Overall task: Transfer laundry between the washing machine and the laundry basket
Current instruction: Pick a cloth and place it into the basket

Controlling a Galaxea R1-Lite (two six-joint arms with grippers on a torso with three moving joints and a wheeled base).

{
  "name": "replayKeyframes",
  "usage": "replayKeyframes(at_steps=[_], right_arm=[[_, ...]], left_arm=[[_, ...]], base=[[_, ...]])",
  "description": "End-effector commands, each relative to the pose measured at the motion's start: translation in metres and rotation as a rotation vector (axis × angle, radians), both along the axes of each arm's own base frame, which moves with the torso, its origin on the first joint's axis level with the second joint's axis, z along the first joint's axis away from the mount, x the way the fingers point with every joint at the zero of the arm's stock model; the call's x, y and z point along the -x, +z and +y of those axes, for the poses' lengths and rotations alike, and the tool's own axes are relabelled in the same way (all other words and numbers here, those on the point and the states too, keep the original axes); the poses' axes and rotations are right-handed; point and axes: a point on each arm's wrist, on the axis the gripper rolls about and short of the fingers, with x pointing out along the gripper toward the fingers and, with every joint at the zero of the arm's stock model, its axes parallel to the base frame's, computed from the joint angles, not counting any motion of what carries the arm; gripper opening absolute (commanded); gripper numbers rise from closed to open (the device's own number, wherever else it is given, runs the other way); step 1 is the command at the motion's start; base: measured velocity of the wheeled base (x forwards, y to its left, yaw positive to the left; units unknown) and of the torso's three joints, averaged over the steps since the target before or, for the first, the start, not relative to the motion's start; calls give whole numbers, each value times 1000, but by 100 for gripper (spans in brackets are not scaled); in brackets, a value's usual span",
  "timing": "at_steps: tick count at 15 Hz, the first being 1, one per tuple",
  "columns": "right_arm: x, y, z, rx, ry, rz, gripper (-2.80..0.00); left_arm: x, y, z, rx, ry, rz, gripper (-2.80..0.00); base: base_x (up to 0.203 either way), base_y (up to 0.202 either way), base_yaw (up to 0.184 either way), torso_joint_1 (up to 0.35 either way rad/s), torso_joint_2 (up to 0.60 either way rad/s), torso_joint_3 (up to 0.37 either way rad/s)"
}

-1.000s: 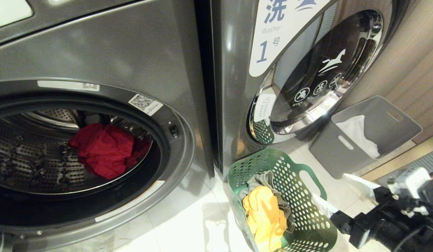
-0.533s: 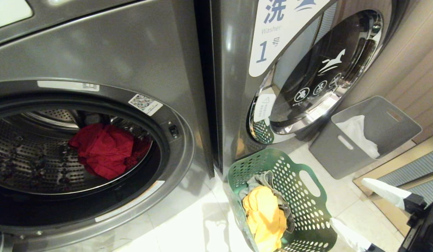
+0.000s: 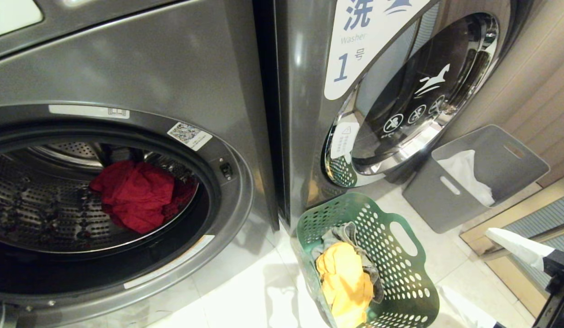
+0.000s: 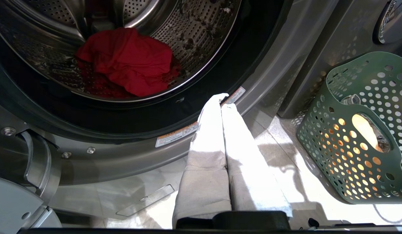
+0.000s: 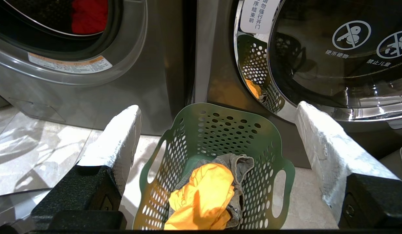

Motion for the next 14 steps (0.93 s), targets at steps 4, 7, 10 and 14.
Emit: replayKeyframes(at_steps=[4, 7, 10, 14], right_arm=[[2, -1, -2, -3, -2, -5, 0], [6, -4, -5, -1, 0, -3, 0], [6, -6, -5, 4, 0, 0, 0], [6, -6, -5, 7, 0, -1, 0]], left_arm=[[-3, -11, 0, -1, 0, 40, -280], [-3, -11, 0, -1, 0, 40, -280], [-3, -11, 0, -1, 0, 40, -280], [-3, -11, 0, -1, 0, 40, -280]], base=[[0, 0, 0, 0, 0, 0], [0, 0, 0, 0, 0, 0], [0, 0, 0, 0, 0, 0], [0, 0, 0, 0, 0, 0]])
